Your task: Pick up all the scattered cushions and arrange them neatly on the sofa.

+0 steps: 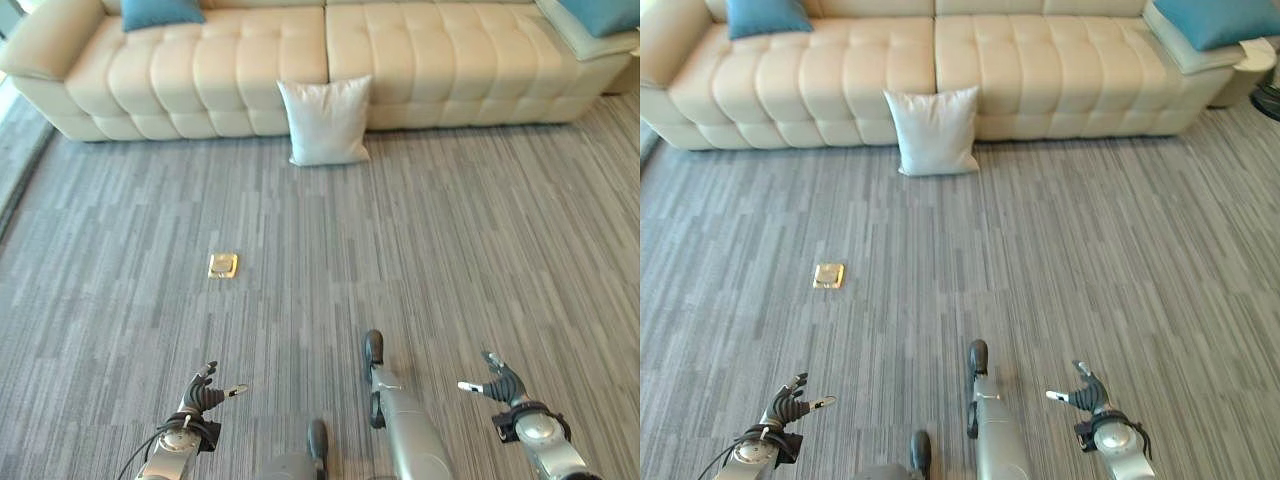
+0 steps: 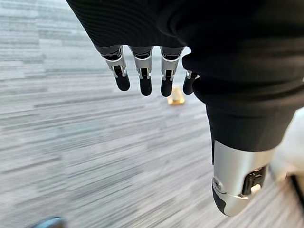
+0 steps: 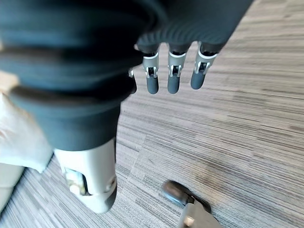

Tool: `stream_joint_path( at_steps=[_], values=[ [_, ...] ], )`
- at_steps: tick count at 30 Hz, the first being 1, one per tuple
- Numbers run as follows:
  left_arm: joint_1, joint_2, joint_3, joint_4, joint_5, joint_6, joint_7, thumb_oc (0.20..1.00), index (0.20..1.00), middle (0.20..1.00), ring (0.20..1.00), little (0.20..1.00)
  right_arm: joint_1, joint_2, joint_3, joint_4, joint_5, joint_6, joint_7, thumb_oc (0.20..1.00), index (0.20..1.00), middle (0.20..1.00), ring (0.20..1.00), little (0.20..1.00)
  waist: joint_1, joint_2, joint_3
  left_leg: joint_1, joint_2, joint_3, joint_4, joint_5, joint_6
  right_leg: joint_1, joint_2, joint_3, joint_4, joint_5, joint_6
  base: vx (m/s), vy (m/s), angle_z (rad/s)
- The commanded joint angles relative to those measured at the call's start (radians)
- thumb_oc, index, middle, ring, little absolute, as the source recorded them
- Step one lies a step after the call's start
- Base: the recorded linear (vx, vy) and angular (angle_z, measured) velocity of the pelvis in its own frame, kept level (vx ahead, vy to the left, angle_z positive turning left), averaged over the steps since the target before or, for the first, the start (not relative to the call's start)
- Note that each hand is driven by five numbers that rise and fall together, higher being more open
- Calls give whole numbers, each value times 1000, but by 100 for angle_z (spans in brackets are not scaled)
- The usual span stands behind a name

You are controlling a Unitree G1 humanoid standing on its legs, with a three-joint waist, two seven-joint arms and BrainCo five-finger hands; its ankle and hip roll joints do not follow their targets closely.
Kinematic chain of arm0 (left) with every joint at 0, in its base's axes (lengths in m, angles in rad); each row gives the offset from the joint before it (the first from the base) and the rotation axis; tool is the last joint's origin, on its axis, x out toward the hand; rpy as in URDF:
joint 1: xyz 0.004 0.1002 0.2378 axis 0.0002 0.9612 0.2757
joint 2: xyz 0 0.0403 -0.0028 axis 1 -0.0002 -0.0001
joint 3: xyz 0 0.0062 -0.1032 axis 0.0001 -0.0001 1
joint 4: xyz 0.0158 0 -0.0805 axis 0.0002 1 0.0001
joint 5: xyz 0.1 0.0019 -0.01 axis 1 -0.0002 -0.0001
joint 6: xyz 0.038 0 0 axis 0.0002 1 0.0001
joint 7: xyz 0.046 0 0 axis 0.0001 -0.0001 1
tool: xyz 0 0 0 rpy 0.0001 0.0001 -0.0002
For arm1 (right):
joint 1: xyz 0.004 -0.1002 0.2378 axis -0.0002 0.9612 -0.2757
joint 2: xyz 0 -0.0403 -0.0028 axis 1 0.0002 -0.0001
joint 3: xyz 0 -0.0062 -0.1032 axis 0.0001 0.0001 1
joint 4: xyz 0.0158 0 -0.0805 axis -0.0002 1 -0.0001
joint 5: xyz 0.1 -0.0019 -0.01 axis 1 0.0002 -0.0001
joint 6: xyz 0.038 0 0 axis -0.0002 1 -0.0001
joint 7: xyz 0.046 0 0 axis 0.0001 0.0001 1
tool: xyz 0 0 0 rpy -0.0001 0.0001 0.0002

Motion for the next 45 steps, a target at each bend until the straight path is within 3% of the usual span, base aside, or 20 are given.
stream_joint_path(
  at_steps=[1, 2, 4, 6, 7, 8, 13, 19, 21, 22, 24, 25, 26, 29, 31, 32, 37, 41, 43, 45],
  values=[
    [-36, 46, 11, -47, -4, -13, -7, 1000, 1000, 1000, 1000, 1000, -97, -77, 12, -56, -4, -30, -10, 1000, 1000, 1000, 1000, 1000, -6, 8, 18, -1, 21, 36, 160, 237, -22, 19, 27, 20, -63, -29, 73, 314, -266, -17],
    [-59, 51, -5, -32, 9, -7, -7, 1000, 1000, 1000, 1000, 1000, -94, -80, 12, -50, 3, -28, -16, 1000, 1000, 1000, 1000, 1000, -12, -5, 25, -59, 89, 108, 275, 272, -18, 53, 31, 20, -51, -71, 40, 444, -305, -26],
    [-84, 50, -25, -26, 12, -11, -4, 1000, 1000, 1000, 1000, 1000, -99, -87, 9, -38, 17, -27, -26, 1000, 1000, 1000, 1000, 1000, 4, -18, 47, -178, 96, 175, 300, 187, 13, 118, 22, 20, -51, -113, 37, 495, -250, 6],
    [-83, 48, -29, -27, 15, -11, -6, 1000, 1000, 1000, 1000, 1000, -97, -85, -3, -29, 21, -26, -26, 1000, 1000, 1000, 1000, 1000, 17, -26, 48, -266, 101, 213, 203, 156, 19, 170, 8, 19, -71, -130, 51, 424, -31, 17],
    [-77, 47, -27, -29, 16, -9, -7, 1000, 1000, 1000, 1000, 1000, -95, -81, -9, -21, 25, -25, -34, 1000, 1000, 1000, 1000, 1000, 31, -26, 52, -315, 101, 227, 54, 162, 20, 216, 11, 27, -84, -152, 60, 371, 19, -6],
    [-77, 47, -27, -29, 16, -9, -7, 1000, 1000, 1000, 1000, 1000, -95, -80, -9, -21, 25, -25, -34, 1000, 1000, 1000, 1000, 1000, 30, -27, 53, -313, 99, 227, 51, 163, 21, 217, 10, 27, -84, -153, 61, 401, 41, 3],
    [-66, 50, -27, -28, 30, 0, -4, 1000, 1000, 1000, 1000, 1000, -100, -67, -13, 5, 27, -29, -52, 1000, 1000, 1000, 1000, 1000, 74, -17, 43, -384, 64, 135, -322, 304, -11, 355, 57, 82, -111, -222, 68, 465, 51, -31],
    [-40, 55, -10, -12, 38, 8, -10, 1000, 1000, 1000, 1000, 1000, -89, -44, -11, 9, 6, -22, -38, 1000, 1000, 1000, 1000, 1000, 106, -43, 1, -426, 69, 127, -277, 361, -2, 471, 48, 166, -98, -253, 86, 522, 155, -41],
    [-41, 59, -15, -15, 42, 11, -15, 1000, 1000, 1000, 1000, 1000, -74, -25, -9, -8, -1, -23, -28, 1000, 1000, 1000, 1000, 1000, 112, -79, -21, -435, 49, 147, -144, 326, 17, 463, -6, 173, -31, -173, 123, 685, 283, -41],
    [-41, 63, -16, -18, 40, 10, -17, 1000, 1000, 1000, 1000, 1000, -78, -18, 1, -12, -3, -25, -22, 1000, 1000, 1000, 1000, 1000, 118, -98, -25, -428, 37, 157, -122, 295, 32, 444, -23, 181, 37, -89, 148, 463, 207, -24],
    [-45, 71, -17, -26, 39, 14, -15, 1000, 1000, 1000, 1000, 1000, -90, -9, 11, -25, -5, -23, -17, 1000, 1000, 1000, 1000, 1000, 124, -110, -19, -395, 23, 167, -94, 225, 71, 381, -51, 184, 180, 43, 182, 338, 182, -41],
    [-45, 71, -17, -26, 39, 14, -15, 1000, 1000, 1000, 1000, 1000, -90, -9, 11, -25, -5, -23, -17, 1000, 1000, 1000, 1000, 1000, 125, -110, -19, -395, 23, 168, -93, 224, 71, 380, -52, 185, 181, 43, 182, 404, 253, -35],
    [-53, 80, -17, -32, 34, 19, -5, 1000, 1000, 1000, 1000, 1000, -114, -2, 28, -38, -12, -20, -16, 1000, 1000, 1000, 1000, 1000, 122, -98, 2, -328, 18, 174, -96, 177, 111, 291, -77, 165, 351, 156, 177, 408, 261, -22],
    [-58, 79, -15, -35, 28, 22, 5, 1000, 1000, 1000, 1000, 1000, -125, 8, 35, -53, -11, -23, -20, 1000, 1000, 1000, 1000, 1000, 115, -70, 22, -246, 18, 179, -122, 148, 129, 199, -98, 111, 436, 128, 160, 416, 247, -21],
    [-61, 64, -10, -15, 16, 15, 8, 1000, 1000, 1000, 1000, 1000, -135, 2, 48, -47, -13, -24, -15, 1000, 1000, 1000, 1000, 1000, 79, -36, 33, -111, -1, 152, -199, 126, 122, 69, -56, 24, 340, -15, 130, 623, 202, 4],
    [-61, 61, -11, -13, 15, 15, 7, 1000, 1000, 1000, 1000, 1000, -134, -1, 47, -46, -11, -22, -14, 1000, 1000, 1000, 1000, 1000, 67, -34, 38, -81, -11, 146, -207, 114, 119, 52, -50, 6, 289, -41, 135, 521, 79, 21],
    [-85, 38, -3, 20, 17, 13, 6, 1000, 1000, 1000, 1000, 1000, -135, -15, 41, -30, -11, -12, -15, 1000, 1000, 1000, 1000, 1000, 10, -46, 50, 77, -65, 90, -253, 38, 83, -47, -32, -81, -153, 19, 185, 537, -36, 34],
    [-73, 28, -2, 21, 52, 10, 5, 1000, 1000, 1000, 1000, 1000, -94, -31, 18, -59, -10, -12, -4, 1000, 1000, 1000, 1000, 1000, -25, -36, 37, 173, -73, 36, -235, -15, 58, -53, -26, -40, -178, 65, 188, 499, -112, 57],
    [-66, 16, -13, 33, 59, 10, 1, 1000, 1000, 1000, 1000, 1000, -83, -33, 7, -65, -4, -15, -1, 1000, 1000, 1000, 1000, 1000, -33, -26, 22, 172, -64, 29, -171, 10, 26, -23, -36, -44, -156, 90, 169, 451, -177, 61],
    [-50, 3, -10, 35, 53, 12, -6, 1000, 1000, 1000, 1000, 1000, -61, -40, -8, -83, -5, -18, -3, 1000, 1000, 1000, 1000, 1000, -37, -17, 15, 128, -10, 69, -1, 105, -30, 29, -31, -55, -128, 75, 139, 366, -234, 54]
  ],
)
